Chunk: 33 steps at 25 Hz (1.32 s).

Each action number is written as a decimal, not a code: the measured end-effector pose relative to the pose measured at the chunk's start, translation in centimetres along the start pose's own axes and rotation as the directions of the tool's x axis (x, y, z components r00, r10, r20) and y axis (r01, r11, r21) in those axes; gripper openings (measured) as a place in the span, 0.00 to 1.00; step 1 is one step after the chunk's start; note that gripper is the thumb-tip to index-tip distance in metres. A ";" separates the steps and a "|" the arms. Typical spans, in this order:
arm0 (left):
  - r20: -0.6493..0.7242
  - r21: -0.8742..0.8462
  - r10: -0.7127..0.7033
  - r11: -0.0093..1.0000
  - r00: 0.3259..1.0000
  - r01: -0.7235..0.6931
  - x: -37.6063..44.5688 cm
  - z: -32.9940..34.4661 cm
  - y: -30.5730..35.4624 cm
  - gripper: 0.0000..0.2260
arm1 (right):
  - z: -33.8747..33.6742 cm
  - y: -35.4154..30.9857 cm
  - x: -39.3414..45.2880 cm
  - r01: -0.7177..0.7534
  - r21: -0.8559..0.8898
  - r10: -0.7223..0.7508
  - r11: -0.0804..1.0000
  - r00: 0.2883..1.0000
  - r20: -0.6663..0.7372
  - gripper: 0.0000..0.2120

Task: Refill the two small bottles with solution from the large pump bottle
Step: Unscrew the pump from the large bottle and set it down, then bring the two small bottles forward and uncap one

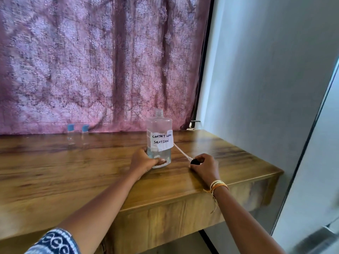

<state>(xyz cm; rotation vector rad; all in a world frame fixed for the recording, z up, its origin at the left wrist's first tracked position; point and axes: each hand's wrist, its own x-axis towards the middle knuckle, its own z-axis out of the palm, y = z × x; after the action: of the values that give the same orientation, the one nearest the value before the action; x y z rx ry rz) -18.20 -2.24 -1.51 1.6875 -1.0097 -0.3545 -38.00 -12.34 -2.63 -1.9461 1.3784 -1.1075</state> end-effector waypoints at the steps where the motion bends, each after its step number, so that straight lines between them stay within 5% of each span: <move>1: 0.007 -0.002 0.010 1.000 1.000 -0.010 0.2 0.6 0.0 0.21 | -0.1 0.2 0.1 -0.002 0.003 0.002 1.000 1.000 0.006 0.15; 9: 0.023 0.075 0.078 0.994 0.997 -0.080 0.8 1.8 -0.4 0.26 | 0.0 0.6 -0.1 -0.010 -0.012 0.010 1.000 1.000 -0.003 0.19; 18: 0.099 0.241 0.083 0.965 0.992 -0.105 -0.9 0.8 -1.0 0.39 | -0.9 0.5 -4.4 -0.064 -0.166 0.050 0.984 0.995 -0.088 0.43; 25: 0.190 0.346 0.089 0.926 0.978 -0.152 -3.8 -2.1 -1.7 0.34 | 0.5 -0.5 -10.2 0.026 -0.252 -0.066 0.967 0.986 -0.153 0.25; 33: 0.235 0.419 0.149 0.876 0.960 -0.239 -5.1 -9.6 -3.2 0.15 | 5.3 -8.2 -12.3 0.266 -0.213 -0.220 0.940 0.951 0.217 0.21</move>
<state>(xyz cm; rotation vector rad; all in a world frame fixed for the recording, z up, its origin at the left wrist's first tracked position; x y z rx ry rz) -13.34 7.96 -2.12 1.9593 -1.4839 -0.1630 -31.19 1.84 -3.10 -2.3827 1.2387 -0.8616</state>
